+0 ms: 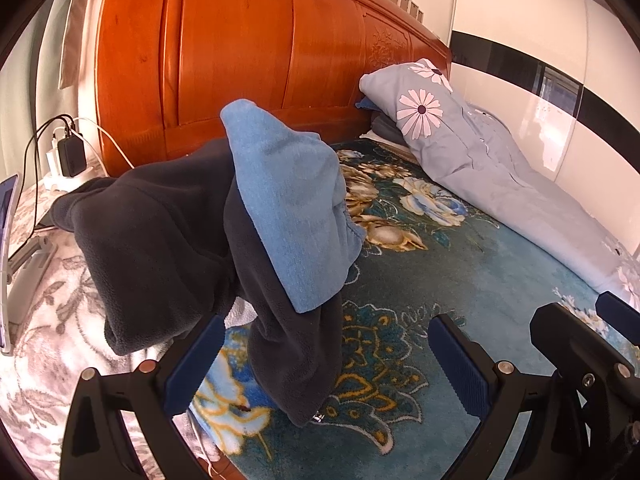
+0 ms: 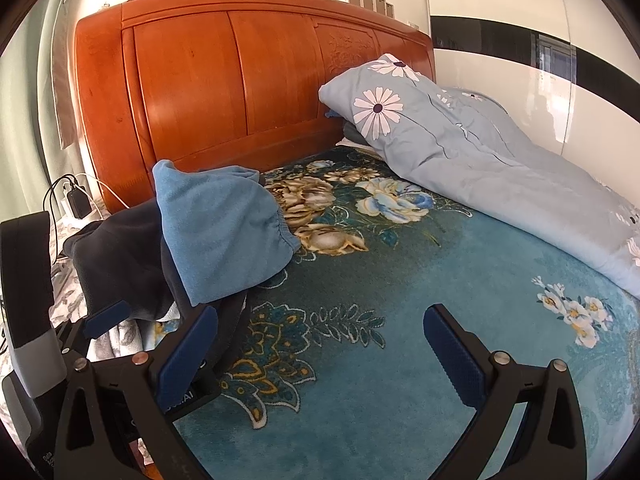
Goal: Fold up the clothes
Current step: 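Reach both grippers toward the pile of dark and light blue clothes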
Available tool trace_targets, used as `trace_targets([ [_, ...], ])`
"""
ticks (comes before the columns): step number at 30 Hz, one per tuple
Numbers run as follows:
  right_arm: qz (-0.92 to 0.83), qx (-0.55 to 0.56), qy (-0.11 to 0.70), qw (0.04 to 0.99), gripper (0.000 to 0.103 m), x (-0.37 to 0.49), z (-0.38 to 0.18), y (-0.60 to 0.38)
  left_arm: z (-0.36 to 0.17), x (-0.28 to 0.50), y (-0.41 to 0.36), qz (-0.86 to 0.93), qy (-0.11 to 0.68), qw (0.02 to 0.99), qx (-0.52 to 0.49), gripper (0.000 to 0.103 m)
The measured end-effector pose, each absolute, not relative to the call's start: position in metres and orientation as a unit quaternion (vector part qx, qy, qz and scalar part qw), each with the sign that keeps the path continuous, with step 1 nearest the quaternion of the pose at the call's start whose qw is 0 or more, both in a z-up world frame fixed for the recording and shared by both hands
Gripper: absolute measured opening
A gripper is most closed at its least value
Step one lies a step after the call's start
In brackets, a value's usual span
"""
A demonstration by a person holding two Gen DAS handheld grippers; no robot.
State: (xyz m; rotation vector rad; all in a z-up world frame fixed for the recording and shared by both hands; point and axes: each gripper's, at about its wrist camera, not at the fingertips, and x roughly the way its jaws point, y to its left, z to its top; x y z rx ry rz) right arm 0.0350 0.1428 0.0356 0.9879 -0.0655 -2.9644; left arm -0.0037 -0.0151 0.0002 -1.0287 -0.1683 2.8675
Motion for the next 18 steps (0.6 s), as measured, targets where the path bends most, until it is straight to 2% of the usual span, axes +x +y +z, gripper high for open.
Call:
trace_targets([
  [7,-0.95,0.311,-0.027,0.019,0.103,0.034,0.041,0.145,0.005,0.004,-0.022,0.955,-0.066,0.024,-0.288,0.103],
  [18,-0.951,0.297,-0.014,0.079,0.103,0.021,0.044,0.138,-0.002,-0.001,-0.039,0.956,-0.09,0.027,-0.277,0.103],
])
